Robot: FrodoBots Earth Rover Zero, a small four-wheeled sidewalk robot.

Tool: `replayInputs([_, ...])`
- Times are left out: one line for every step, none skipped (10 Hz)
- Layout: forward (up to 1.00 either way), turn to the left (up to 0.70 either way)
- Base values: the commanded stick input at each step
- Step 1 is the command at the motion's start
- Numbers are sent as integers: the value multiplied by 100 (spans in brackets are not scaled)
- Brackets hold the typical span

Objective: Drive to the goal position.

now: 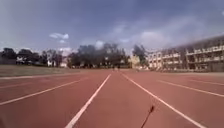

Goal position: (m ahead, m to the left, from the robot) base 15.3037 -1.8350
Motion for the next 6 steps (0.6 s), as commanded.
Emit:
replayInputs([70,0])
replayInputs([70,0])
replayInputs([70,0])
replayInputs([70,0])
replayInputs([70,0])
replayInputs([70,0])
